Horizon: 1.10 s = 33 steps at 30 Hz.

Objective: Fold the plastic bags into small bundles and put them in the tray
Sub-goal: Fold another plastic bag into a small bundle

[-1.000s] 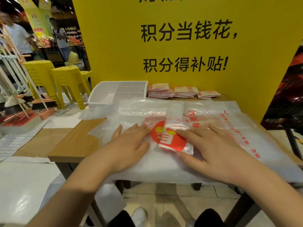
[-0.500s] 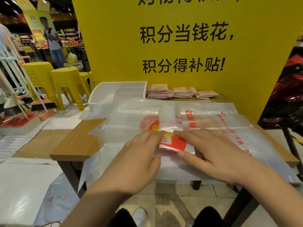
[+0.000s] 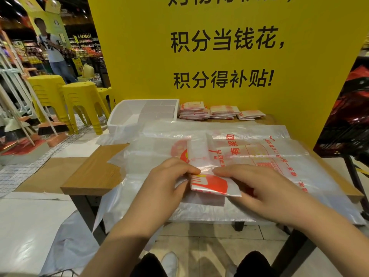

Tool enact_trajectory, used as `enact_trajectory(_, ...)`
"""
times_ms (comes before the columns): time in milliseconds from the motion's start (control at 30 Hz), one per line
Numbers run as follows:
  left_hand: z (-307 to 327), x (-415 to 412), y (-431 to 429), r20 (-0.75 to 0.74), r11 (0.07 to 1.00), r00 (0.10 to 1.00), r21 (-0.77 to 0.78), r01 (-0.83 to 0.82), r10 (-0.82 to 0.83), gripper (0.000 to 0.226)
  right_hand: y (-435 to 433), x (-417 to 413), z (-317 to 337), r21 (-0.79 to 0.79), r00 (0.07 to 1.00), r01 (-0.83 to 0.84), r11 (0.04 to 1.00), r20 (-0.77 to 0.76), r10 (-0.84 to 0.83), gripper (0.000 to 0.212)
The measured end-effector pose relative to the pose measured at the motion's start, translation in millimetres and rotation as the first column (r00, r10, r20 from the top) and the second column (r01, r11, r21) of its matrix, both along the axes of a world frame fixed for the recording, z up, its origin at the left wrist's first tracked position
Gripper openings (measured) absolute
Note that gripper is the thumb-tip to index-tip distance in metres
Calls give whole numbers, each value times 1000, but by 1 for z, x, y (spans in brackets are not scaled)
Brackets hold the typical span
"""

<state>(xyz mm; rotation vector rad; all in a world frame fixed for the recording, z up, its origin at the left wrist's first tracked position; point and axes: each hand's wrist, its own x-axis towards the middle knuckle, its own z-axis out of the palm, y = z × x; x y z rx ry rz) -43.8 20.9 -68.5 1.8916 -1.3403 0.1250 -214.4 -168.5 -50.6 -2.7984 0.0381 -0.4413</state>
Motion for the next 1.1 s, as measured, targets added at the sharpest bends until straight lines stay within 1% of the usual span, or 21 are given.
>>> enact_trajectory(167,2,1,0,5,1000,1000,17,-10,10,33,0,7,-2,52,1000,21,998,19,-22,44)
enact_trajectory(233,5,3,0,1,998,1000,52,25,-25,33,-1,11,-1,66,999,36,997,31,-39,38)
enact_trajectory(333,10,5,-1,9,987,998,151,53,-55,27,-1,16,3,82,999,47,996,2,-47,30)
enact_trajectory(433,12,9,-4,26,985,999,171,30,-35,31,2,21,7,145,998,62,988,8,-64,18)
enact_trajectory(567,12,13,-6,-17,985,1000,174,18,-15,34,2,29,7,170,994,112,979,-10,-112,24)
enact_trajectory(700,13,16,-8,-70,981,998,191,21,-8,28,0,37,9,226,987,161,961,-39,-156,20)
enact_trajectory(833,13,19,-16,-104,977,992,209,-45,68,14,-2,47,9,343,974,226,912,-70,-215,19)
enact_trajectory(933,13,16,-22,-139,979,983,180,-95,121,10,-3,54,10,339,962,274,900,-85,-261,20)
enact_trajectory(1000,13,12,-27,-146,979,978,155,-129,152,9,-1,60,10,306,947,322,896,-94,-309,21)
enact_trajectory(1033,12,10,-29,-143,978,974,139,-155,175,8,-1,64,9,290,937,349,891,-99,-335,20)
enact_trajectory(1067,12,6,-30,-138,975,969,119,-188,204,13,0,67,9,280,927,374,884,-105,-360,20)
enact_trajectory(1100,12,2,-32,-130,970,963,96,-223,235,24,1,70,8,274,917,398,875,-108,-383,24)
